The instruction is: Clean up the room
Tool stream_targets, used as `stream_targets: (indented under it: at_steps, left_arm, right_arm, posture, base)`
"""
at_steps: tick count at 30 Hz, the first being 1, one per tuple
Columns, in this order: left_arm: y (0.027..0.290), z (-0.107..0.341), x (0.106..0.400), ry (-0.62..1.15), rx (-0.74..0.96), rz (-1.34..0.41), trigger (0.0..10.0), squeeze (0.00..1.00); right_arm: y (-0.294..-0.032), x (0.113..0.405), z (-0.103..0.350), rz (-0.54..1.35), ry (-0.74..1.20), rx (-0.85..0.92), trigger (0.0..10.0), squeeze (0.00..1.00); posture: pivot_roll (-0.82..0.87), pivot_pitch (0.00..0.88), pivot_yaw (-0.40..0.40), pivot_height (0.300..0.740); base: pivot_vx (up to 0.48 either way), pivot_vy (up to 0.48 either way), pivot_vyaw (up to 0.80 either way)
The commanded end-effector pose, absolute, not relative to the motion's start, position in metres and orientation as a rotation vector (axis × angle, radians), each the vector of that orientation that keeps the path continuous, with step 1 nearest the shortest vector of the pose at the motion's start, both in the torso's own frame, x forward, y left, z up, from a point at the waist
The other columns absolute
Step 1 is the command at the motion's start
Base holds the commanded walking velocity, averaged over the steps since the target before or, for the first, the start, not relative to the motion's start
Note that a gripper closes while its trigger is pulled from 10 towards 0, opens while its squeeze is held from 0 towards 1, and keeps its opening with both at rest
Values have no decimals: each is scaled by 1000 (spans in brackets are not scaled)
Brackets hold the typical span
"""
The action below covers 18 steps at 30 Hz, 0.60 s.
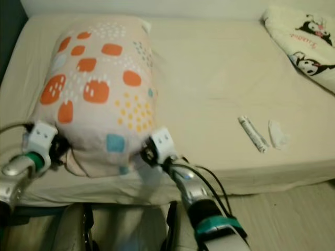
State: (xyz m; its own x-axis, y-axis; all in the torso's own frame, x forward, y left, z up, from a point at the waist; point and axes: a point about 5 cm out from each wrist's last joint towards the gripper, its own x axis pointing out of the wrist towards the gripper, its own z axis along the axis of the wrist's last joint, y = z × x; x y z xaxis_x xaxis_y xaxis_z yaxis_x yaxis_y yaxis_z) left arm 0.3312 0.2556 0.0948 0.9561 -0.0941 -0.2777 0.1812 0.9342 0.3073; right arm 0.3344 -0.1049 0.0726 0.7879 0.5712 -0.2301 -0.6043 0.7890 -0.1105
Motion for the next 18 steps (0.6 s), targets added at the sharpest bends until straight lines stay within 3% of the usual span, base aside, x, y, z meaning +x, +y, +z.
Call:
stream_targets:
  at_steps: [1,4,8,9,17,18]
  left_arm:
    - [256,75,320,320,369,-132,10000,0]
    - [270,62,312,364,411,-19,10000,0]
    - [272,57,307,380,403,-5,10000,0]
    - [269,50,300,398,391,-30,10000,0]
    - [225,66,256,252,314,-266,10000,0]
    - [205,84,237,185,268,-324,10000,0]
  right_arm:
    - [-120,327,60,631,250,-208,10000,0]
    - [-132,313,45,710,334,-214,10000,0]
    - [-140,307,38,727,360,-230,10000,0]
    - [-154,300,31,702,381,-253,10000,0]
    - [-178,293,46,459,219,-32,10000,0]
    - [-177,290,55,353,132,66,10000,0]
  posture:
    - [91,153,-48,566]
    - [92,149,-50,566]
    - [92,143,-45,566]
    - [90,136,-41,566]
    - [97,80,-9,566]
    - [115,61,1,566]
  base:
    - [0,0,0]
    - [0,0,0]
    - [0,0,0]
    - [0,0,0]
    - [0,0,0]
    - [0,0,0]
